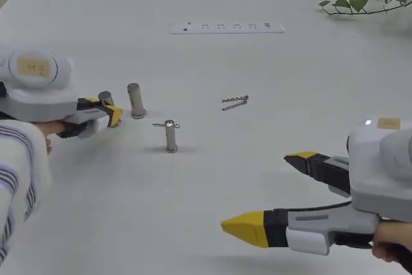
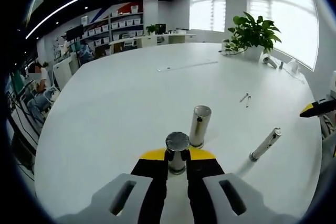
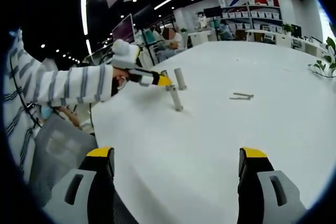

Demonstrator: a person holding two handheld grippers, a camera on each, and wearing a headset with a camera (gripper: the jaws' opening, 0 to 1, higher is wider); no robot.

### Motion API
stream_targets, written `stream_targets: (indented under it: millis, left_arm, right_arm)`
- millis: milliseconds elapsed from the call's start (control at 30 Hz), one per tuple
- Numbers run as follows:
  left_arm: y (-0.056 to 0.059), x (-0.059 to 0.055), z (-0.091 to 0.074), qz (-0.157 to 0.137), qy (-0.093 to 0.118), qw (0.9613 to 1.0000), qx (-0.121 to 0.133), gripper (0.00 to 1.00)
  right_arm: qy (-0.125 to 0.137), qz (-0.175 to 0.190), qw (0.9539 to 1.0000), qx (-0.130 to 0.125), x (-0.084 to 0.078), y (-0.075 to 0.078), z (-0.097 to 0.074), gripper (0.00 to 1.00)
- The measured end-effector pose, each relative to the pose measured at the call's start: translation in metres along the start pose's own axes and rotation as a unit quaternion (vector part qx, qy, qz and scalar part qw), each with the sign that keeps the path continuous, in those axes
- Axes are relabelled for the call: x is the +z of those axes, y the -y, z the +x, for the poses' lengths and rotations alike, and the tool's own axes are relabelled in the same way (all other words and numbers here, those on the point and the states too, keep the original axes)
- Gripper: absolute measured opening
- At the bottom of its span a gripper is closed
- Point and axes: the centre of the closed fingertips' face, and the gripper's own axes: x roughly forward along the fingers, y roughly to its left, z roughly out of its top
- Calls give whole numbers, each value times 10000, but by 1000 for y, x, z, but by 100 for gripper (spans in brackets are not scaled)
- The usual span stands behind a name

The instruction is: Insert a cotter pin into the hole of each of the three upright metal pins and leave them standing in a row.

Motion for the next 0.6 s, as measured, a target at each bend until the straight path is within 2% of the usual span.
stream_targets:
  millis: [133,233,367,433,600]
  left_arm:
    - [-1,-1,-5,266,-83,9995,132,11]
    - [1,4,-10,65,7,9999,78,11]
    - [1,12,-24,-186,62,9997,162,11]
    - [2,16,-32,-164,106,9995,245,11]
    - [15,24,-56,-168,179,9994,239,11]
  right_arm:
    - [17,-13,10000,-20,1,1,-2,100]
    - [38,-19,10000,-28,2,3,-3,100]
    - [63,-56,10000,-32,5,3,-4,100]
    - [92,-59,9999,-37,6,4,-4,100]
    - [90,-80,9999,-28,7,3,-3,100]
